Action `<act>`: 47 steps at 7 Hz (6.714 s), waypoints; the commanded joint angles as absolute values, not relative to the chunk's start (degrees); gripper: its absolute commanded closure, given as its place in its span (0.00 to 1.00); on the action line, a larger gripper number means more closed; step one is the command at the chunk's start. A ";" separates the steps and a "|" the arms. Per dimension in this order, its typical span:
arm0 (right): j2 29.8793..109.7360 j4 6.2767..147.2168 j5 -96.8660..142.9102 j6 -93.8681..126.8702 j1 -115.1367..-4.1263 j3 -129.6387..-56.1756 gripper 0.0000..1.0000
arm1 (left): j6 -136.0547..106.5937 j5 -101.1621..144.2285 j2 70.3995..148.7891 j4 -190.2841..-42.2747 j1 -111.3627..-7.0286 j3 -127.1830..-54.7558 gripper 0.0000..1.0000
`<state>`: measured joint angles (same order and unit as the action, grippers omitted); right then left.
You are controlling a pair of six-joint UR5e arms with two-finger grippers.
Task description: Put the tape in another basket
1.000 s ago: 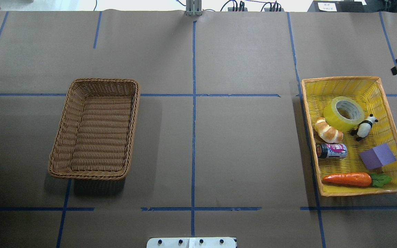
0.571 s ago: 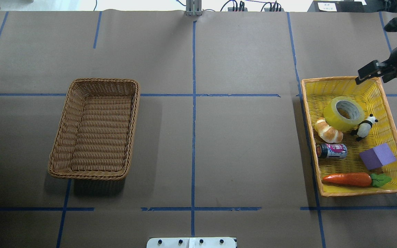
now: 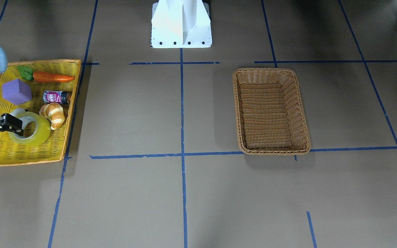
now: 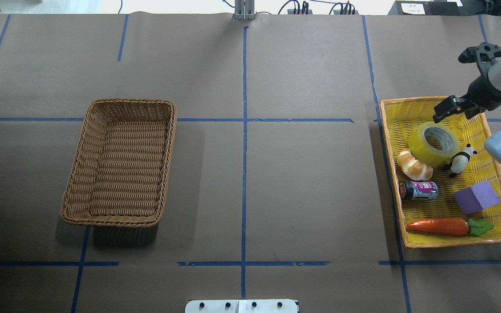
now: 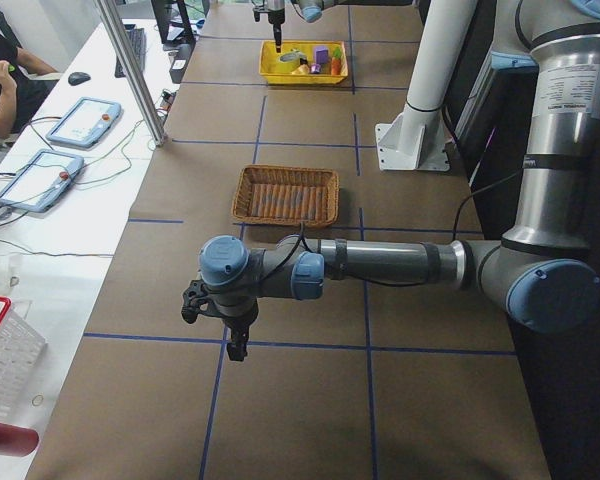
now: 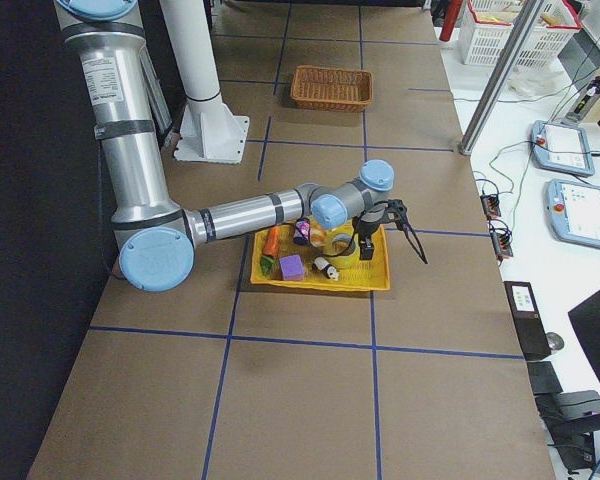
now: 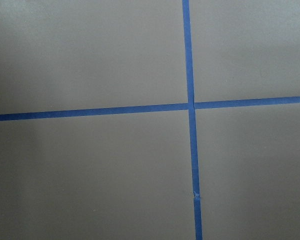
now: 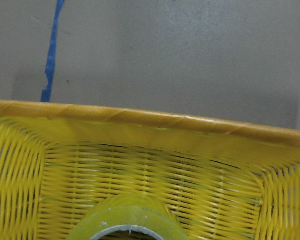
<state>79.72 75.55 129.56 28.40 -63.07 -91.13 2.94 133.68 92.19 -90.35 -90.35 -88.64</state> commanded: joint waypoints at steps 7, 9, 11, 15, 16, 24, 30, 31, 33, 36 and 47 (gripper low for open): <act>79.37 75.59 129.73 21.80 -59.94 -85.96 0.14 | 2.90 133.77 92.29 -90.35 -90.35 -88.68 0.00; 79.63 75.50 129.73 20.23 -60.20 -86.04 0.83 | 2.90 133.77 92.37 -90.26 -90.35 -88.59 0.00; 79.54 75.32 129.99 19.25 -60.82 -86.48 1.00 | 2.90 133.77 92.64 -90.18 -90.35 -88.51 0.00; 79.45 75.58 140.05 19.95 -69.22 -92.26 1.00 | 2.90 133.77 92.64 -90.26 -90.35 -88.68 0.00; 79.45 75.85 145.14 20.30 -71.08 -94.98 1.00 | 2.90 133.77 92.64 -90.26 -90.35 -88.77 0.00; 66.63 72.10 138.83 72.97 -55.51 -108.44 1.00 | -39.17 142.82 100.72 -113.99 -75.97 -91.41 0.00; 76.87 24.27 112.43 104.48 -34.11 -108.02 0.99 | -90.54 142.12 104.75 -133.75 -58.99 -104.92 0.00; 78.21 17.56 112.41 108.68 -34.10 -107.93 0.99 | -101.23 141.60 105.72 -141.69 -56.54 -105.55 0.00; 78.14 11.97 112.41 112.66 -34.10 -108.02 0.99 | -123.22 128.57 105.64 -163.03 -48.04 -105.38 0.00; 77.61 4.77 112.41 114.25 -29.20 -107.84 0.99 | -134.09 110.99 106.00 -180.46 -37.04 -105.38 0.00; 75.85 2.20 109.42 114.87 -21.01 -107.84 1.00 | -135.35 101.25 113.73 -184.13 -22.24 -104.15 0.00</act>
